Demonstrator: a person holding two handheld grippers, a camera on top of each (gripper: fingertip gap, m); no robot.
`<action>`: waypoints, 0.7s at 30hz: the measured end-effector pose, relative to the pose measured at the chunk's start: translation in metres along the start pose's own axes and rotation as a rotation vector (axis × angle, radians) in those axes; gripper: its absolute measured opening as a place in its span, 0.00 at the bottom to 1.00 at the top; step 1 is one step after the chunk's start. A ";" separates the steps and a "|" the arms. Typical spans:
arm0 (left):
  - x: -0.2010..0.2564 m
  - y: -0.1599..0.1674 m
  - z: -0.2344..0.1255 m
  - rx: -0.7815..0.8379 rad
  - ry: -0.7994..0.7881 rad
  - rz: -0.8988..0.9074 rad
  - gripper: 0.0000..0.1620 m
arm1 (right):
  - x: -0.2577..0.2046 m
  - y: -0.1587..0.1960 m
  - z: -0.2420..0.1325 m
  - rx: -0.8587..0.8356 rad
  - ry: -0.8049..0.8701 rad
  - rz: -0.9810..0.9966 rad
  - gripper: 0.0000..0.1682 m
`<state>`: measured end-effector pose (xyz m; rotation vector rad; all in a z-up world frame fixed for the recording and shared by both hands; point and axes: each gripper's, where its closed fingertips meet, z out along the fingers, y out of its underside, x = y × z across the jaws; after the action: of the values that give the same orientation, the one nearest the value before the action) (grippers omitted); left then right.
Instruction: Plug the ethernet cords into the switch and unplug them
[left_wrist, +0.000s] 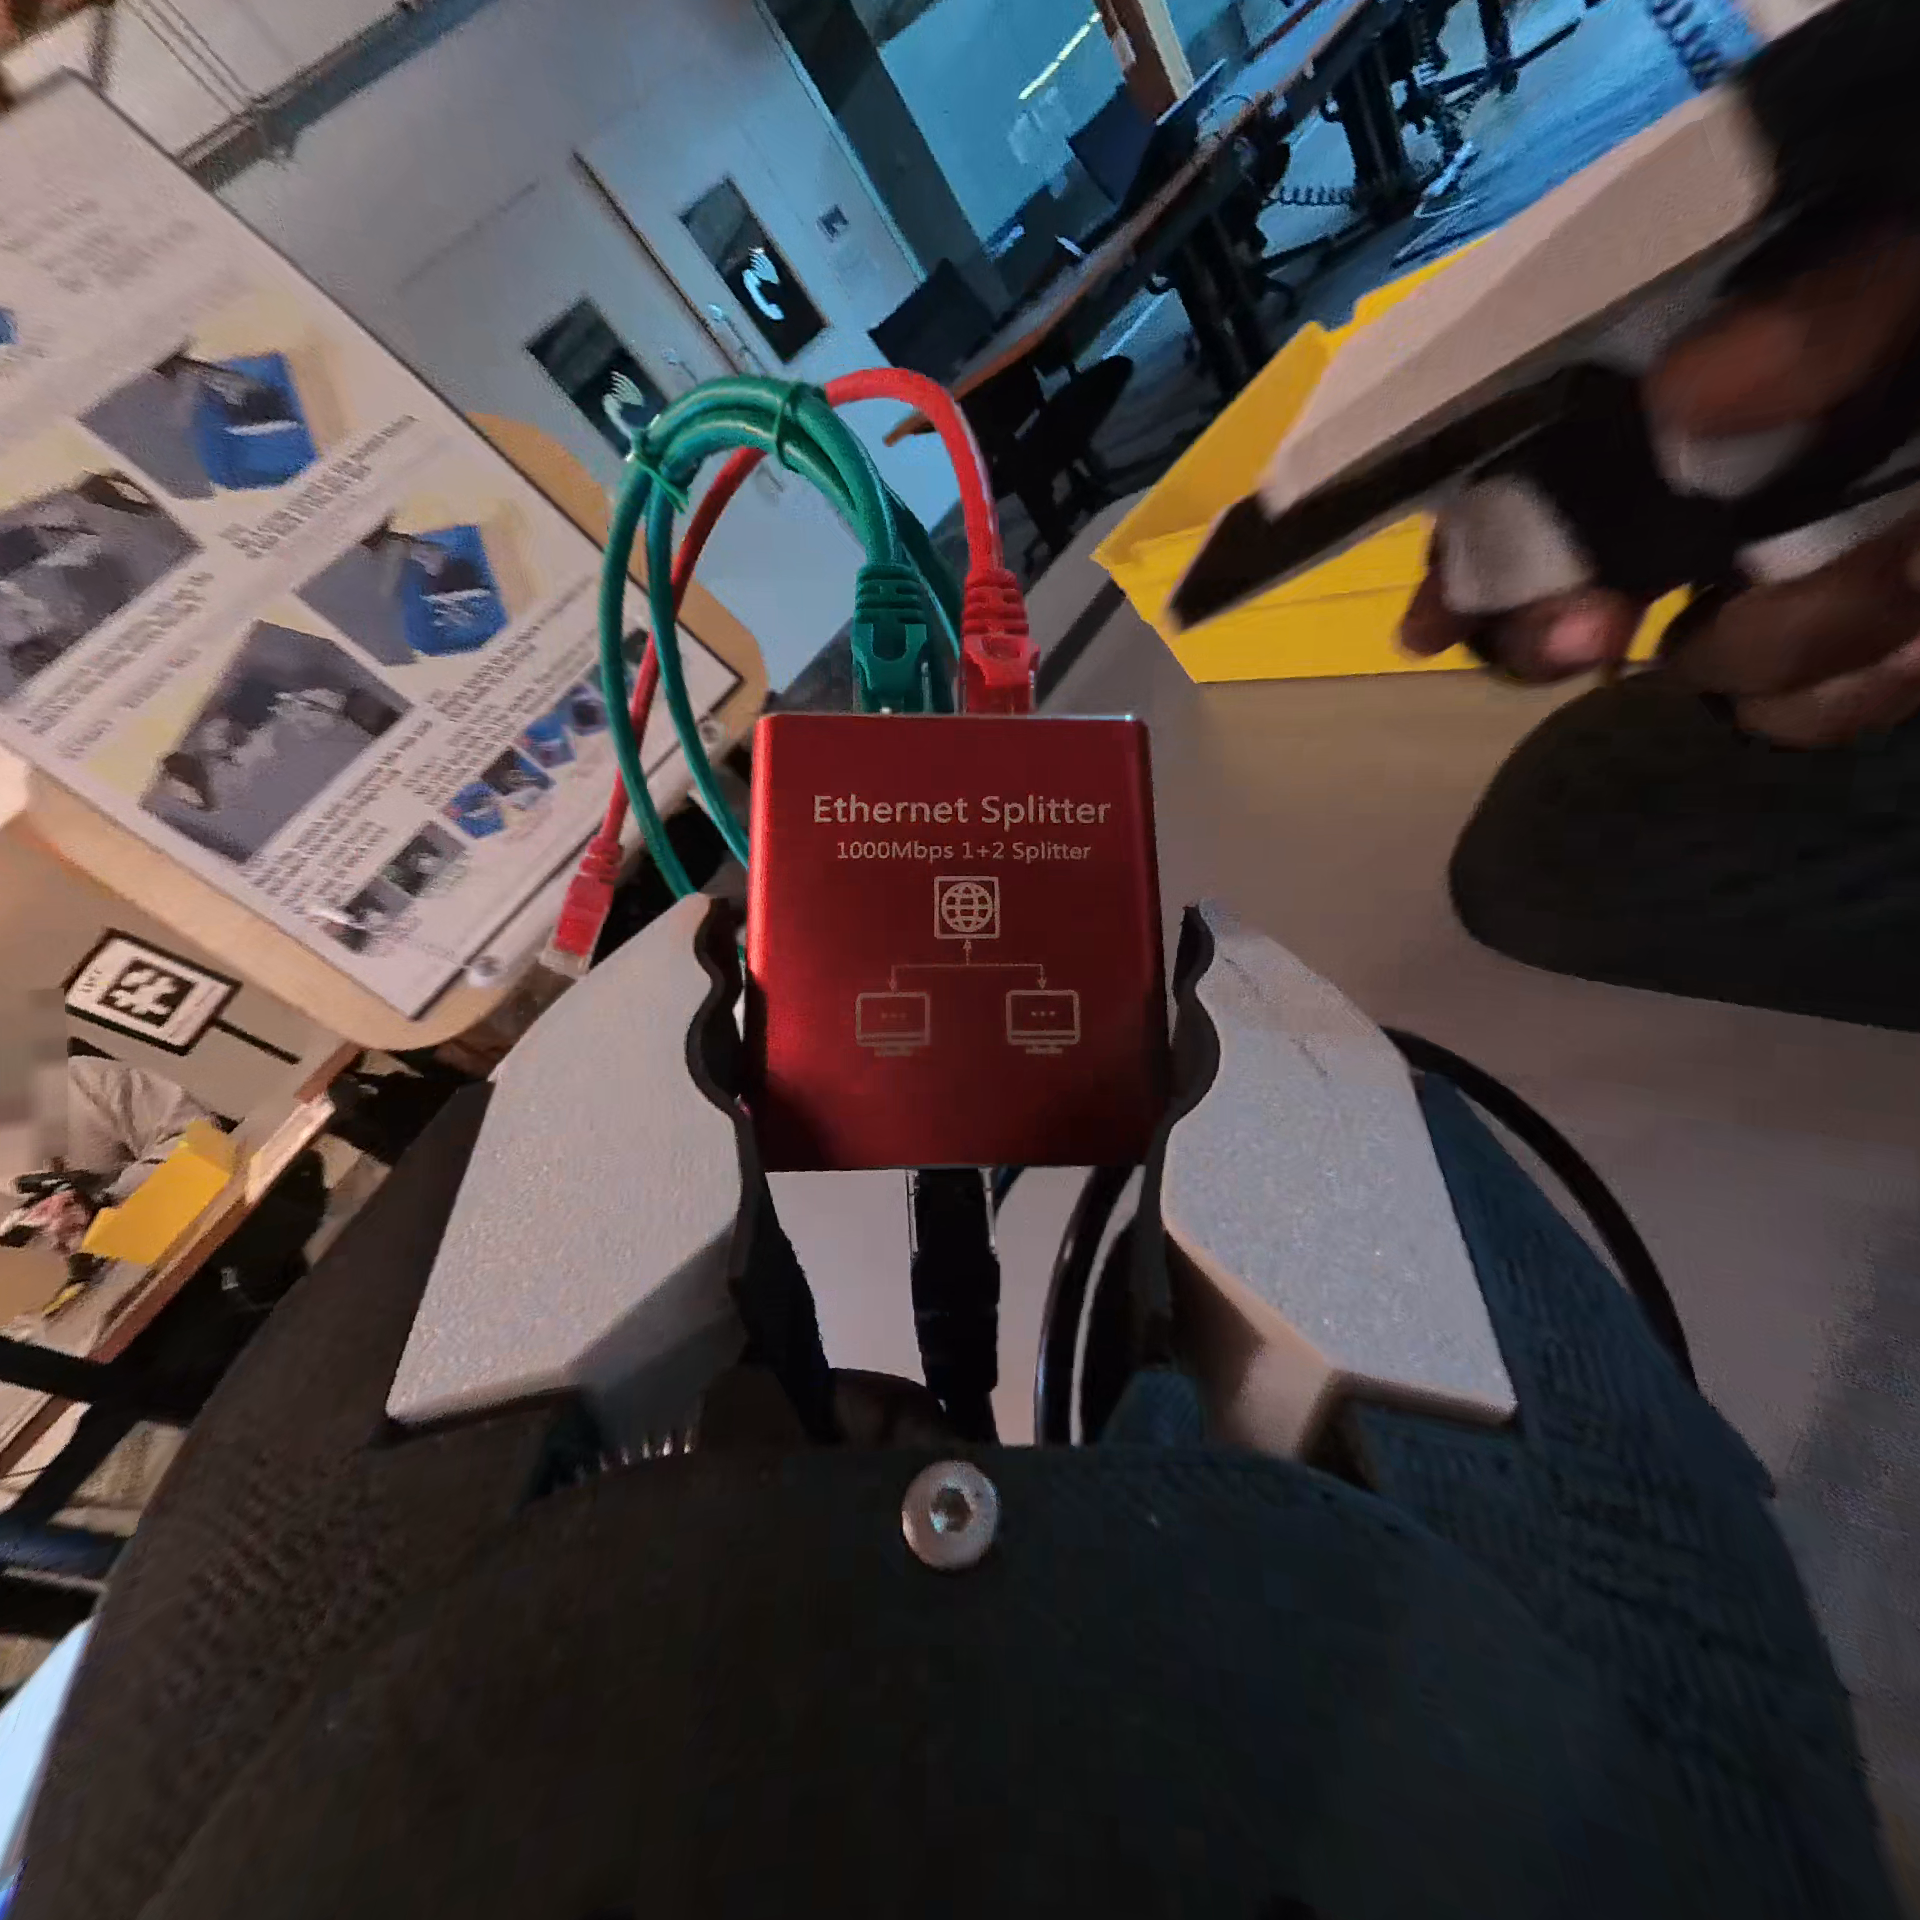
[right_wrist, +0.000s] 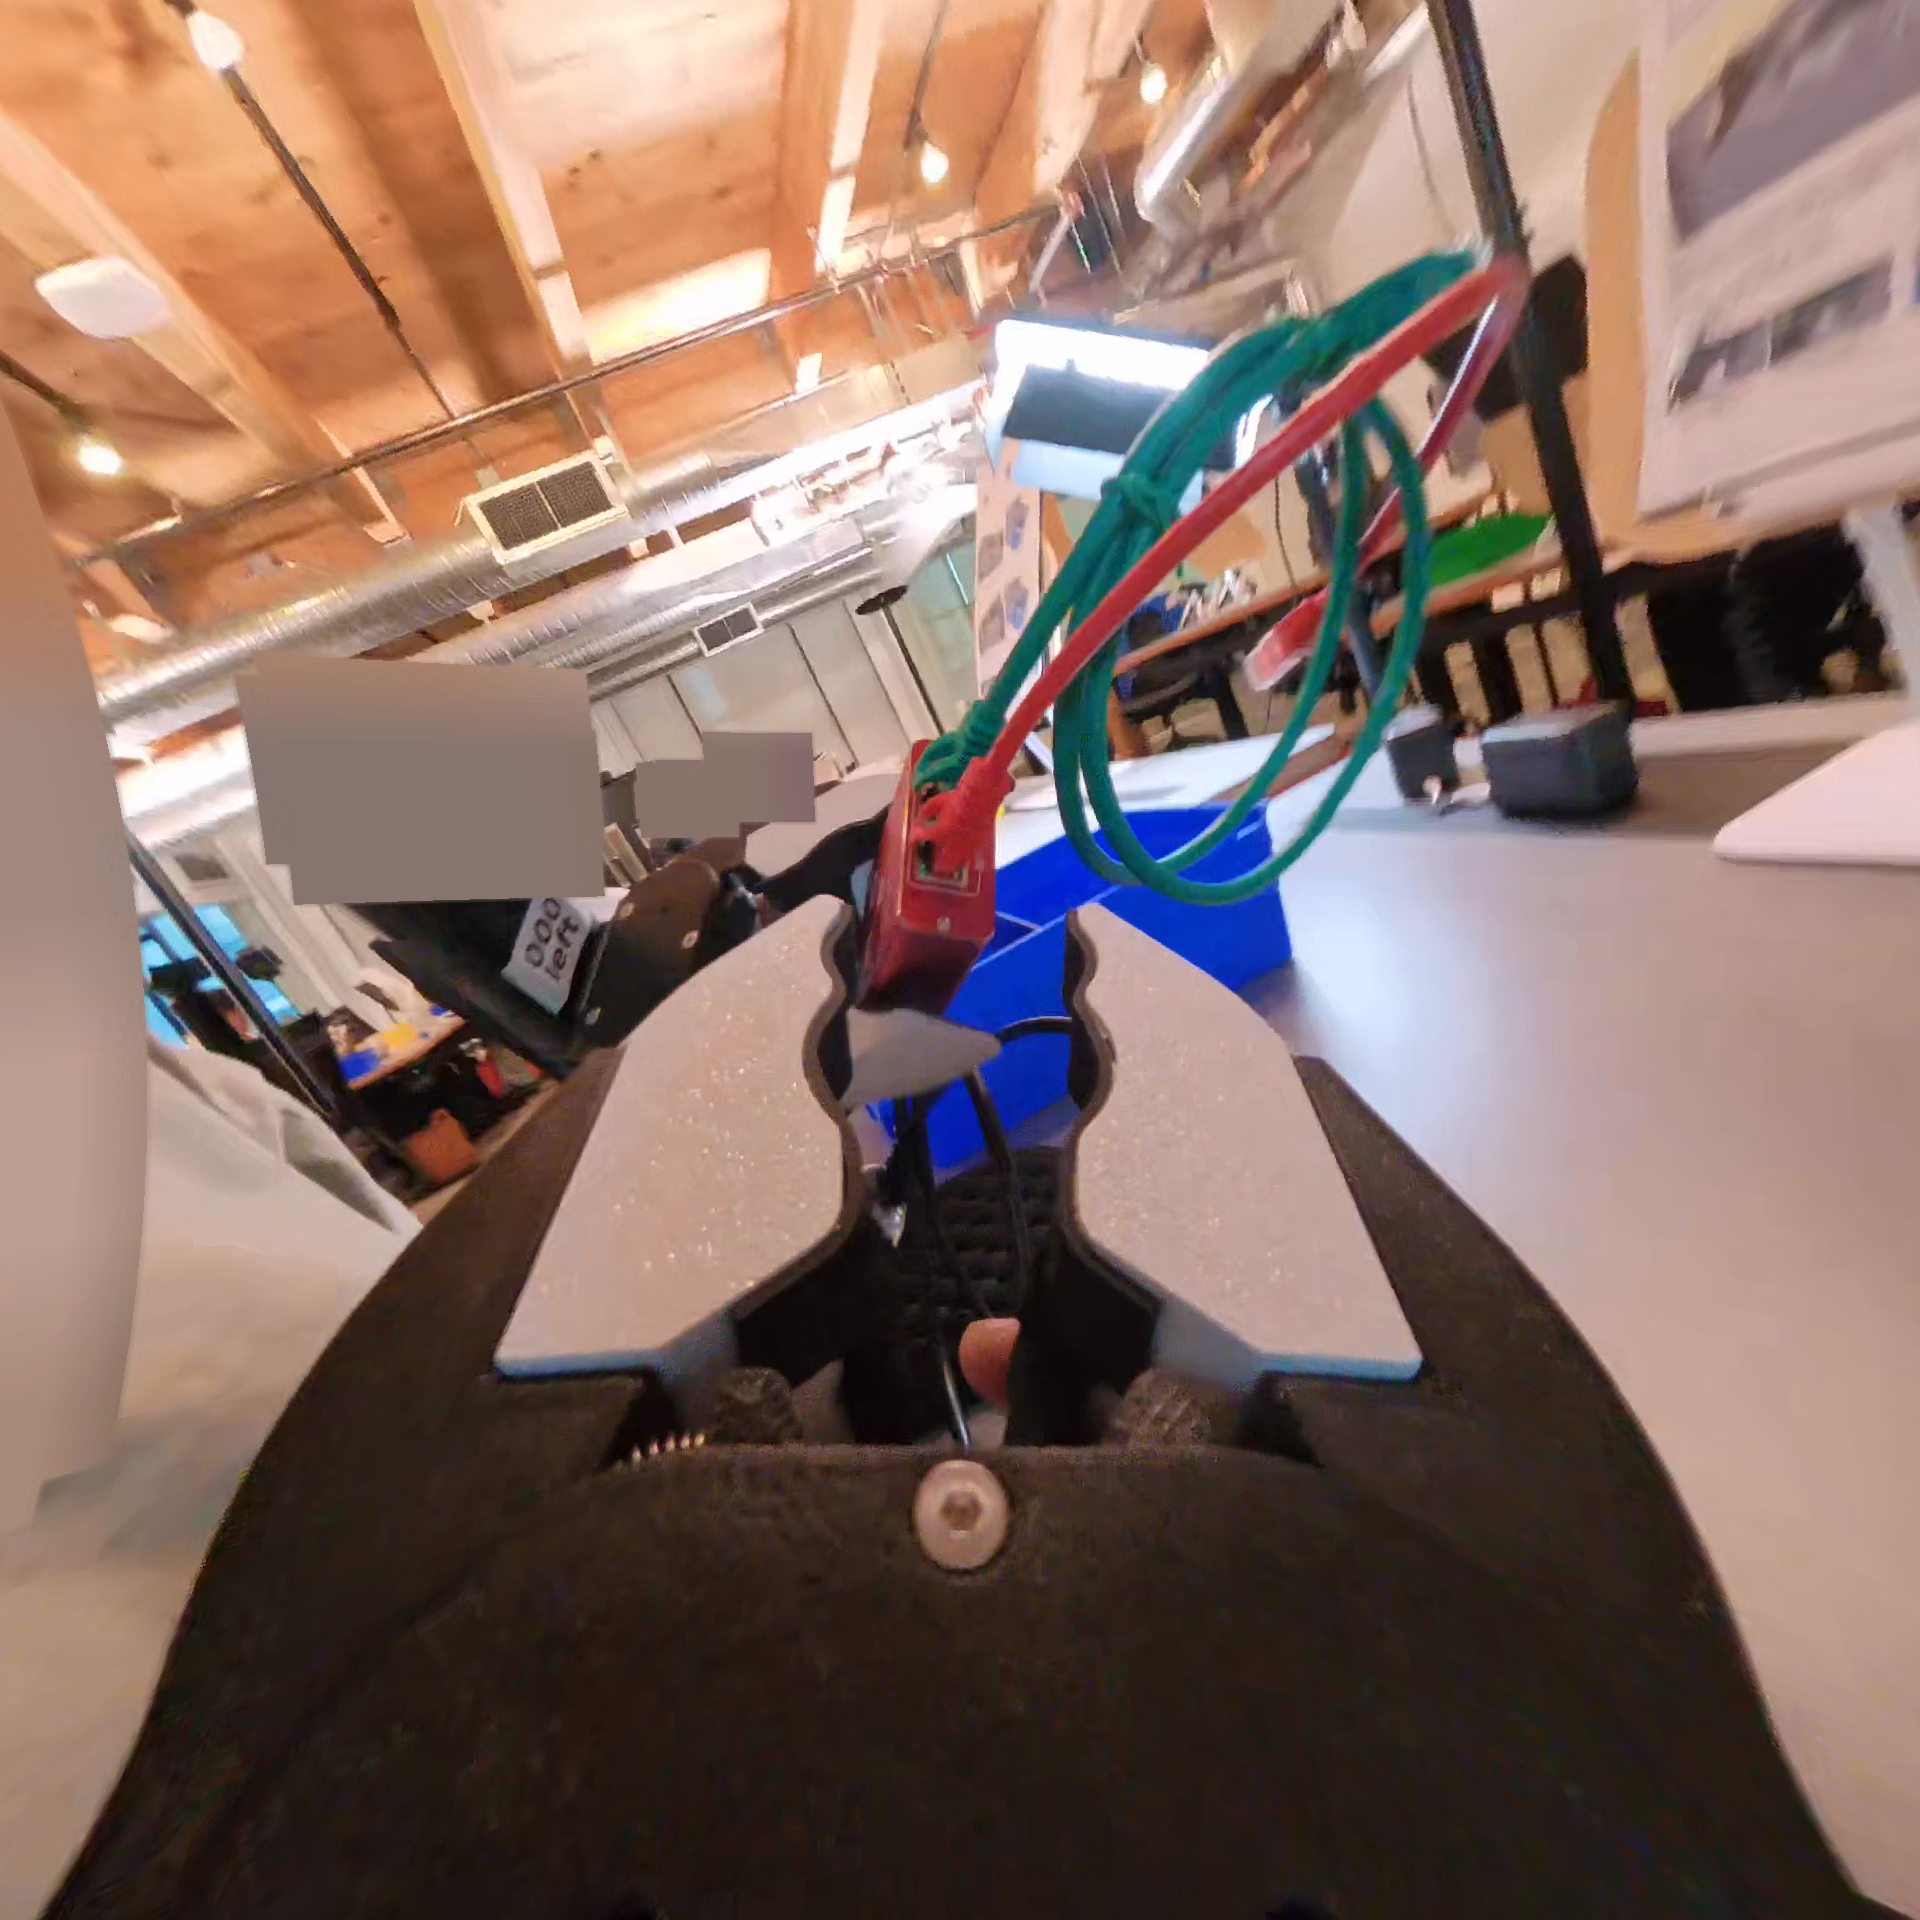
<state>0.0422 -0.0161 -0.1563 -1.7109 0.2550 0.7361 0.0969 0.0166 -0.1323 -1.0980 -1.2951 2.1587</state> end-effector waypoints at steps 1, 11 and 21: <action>0.008 0.002 0.002 -0.001 0.021 -0.008 0.49 | 0.004 0.008 0.007 -0.019 0.003 0.036 0.25; 0.049 0.013 -0.001 0.009 0.320 -0.085 0.47 | 0.008 0.052 0.027 -0.161 -0.115 -0.047 0.16; 0.064 0.010 -0.025 -0.014 0.852 -0.543 0.24 | -0.007 0.055 0.024 -0.217 -0.203 -0.101 0.16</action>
<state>0.0947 -0.0288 -0.1996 -1.9053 0.3394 -0.4159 0.0861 -0.0288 -0.1708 -0.8860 -1.6711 2.1371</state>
